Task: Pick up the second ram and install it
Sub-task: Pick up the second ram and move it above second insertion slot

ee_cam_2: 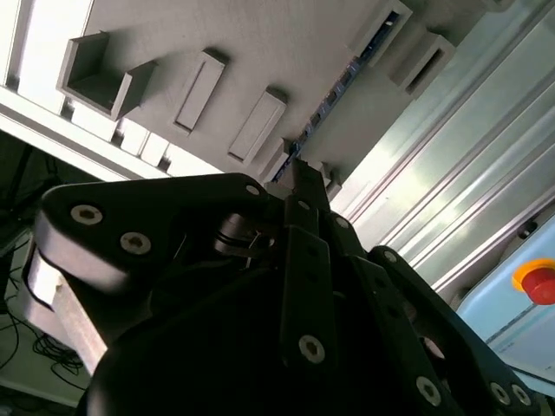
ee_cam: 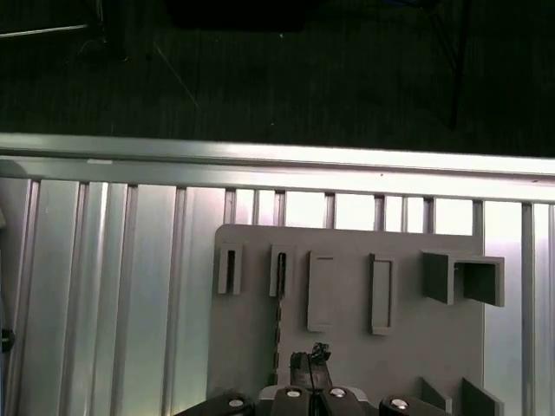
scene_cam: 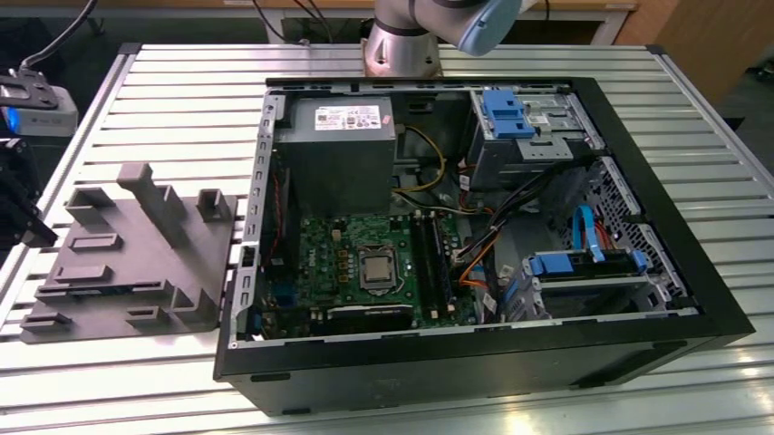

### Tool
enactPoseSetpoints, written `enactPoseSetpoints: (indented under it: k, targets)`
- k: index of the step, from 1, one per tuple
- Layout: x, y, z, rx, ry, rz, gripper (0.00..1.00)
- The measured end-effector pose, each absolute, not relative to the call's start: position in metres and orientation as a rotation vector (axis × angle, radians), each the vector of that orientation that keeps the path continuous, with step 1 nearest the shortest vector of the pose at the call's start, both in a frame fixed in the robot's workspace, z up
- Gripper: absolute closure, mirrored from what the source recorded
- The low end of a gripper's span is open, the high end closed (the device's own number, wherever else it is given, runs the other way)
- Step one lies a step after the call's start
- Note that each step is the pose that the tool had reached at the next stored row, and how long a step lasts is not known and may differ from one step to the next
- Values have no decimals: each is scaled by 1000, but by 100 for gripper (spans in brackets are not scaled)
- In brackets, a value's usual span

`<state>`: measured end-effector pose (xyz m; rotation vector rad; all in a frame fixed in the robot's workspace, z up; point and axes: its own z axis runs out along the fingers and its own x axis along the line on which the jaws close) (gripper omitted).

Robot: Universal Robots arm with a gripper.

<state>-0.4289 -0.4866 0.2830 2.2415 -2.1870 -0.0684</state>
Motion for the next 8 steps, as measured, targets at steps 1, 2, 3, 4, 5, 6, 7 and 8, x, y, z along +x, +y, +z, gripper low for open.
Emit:
enactPoseSetpoints:
  k: [1, 2, 3, 4, 5, 6, 7, 8]
  targets:
    - [-429, -487, 282, 2238, -2191, -68, 89]
    - [-429, -487, 282, 2234, -2195, -68, 89]
    - [-429, -487, 281, 2229, -2200, -68, 89]
    - [-429, -487, 281, 2225, -2204, -68, 89]
    - [-429, -487, 281, 2222, -2208, -69, 89]
    - [-429, -487, 280, 2219, -2211, -69, 89]
    - [-429, -487, 280, 2215, -2215, -69, 89]
    - [-429, -487, 279, 2211, -2219, -69, 89]
